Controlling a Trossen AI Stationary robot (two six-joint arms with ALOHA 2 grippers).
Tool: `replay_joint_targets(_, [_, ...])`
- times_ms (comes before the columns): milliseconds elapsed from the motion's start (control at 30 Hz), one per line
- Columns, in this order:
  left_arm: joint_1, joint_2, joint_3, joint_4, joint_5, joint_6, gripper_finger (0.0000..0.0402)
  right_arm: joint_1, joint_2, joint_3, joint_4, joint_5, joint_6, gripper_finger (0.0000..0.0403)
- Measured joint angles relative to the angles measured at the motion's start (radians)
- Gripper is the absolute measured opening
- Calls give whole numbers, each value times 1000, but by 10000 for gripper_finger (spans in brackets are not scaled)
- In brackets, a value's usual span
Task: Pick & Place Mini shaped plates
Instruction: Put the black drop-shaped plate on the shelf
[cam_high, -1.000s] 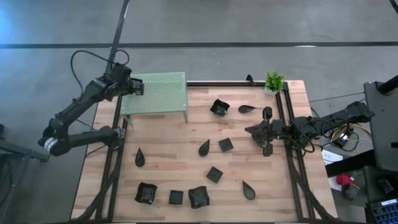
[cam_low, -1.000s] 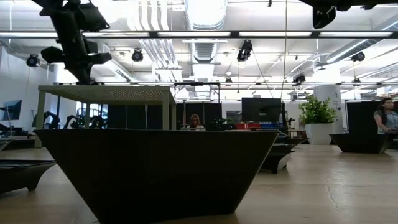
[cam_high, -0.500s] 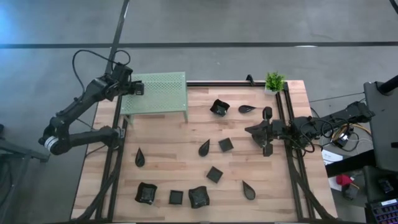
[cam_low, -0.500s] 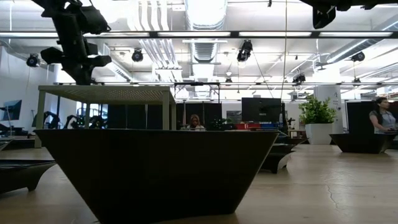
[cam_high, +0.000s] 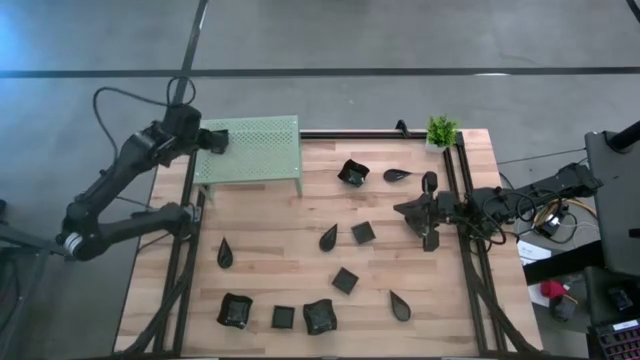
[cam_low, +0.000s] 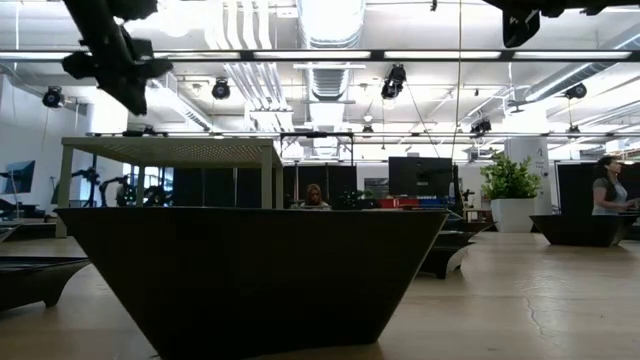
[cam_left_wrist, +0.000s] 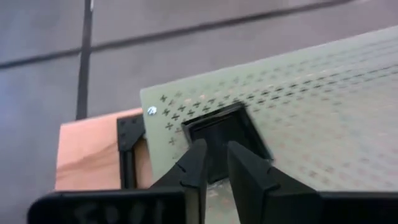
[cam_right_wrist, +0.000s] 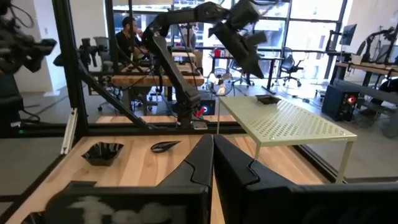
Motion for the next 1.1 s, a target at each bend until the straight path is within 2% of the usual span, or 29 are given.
replay_joint_targets(200, [-135,-121,-22,-6,5,24,8,-2,16,0,3,2,-3,8])
replay_joint_targets(367, [-292,-181,-35,-65,42,22,3,-20,41,0,0,5,-3,8])
replay_joint_targets(567, [-492,-180,-39,-112,54,-19,0,-22,59,0,-1,6,2,8])
replay_joint_targets(900, [-818,-171,-39,-123,283,-117,0,-22,65,0,-1,9,28,8])
replay_joint_targets(1100, [-1002,-156,-67,-164,299,-250,0,-22,65,0,-1,9,15,8])
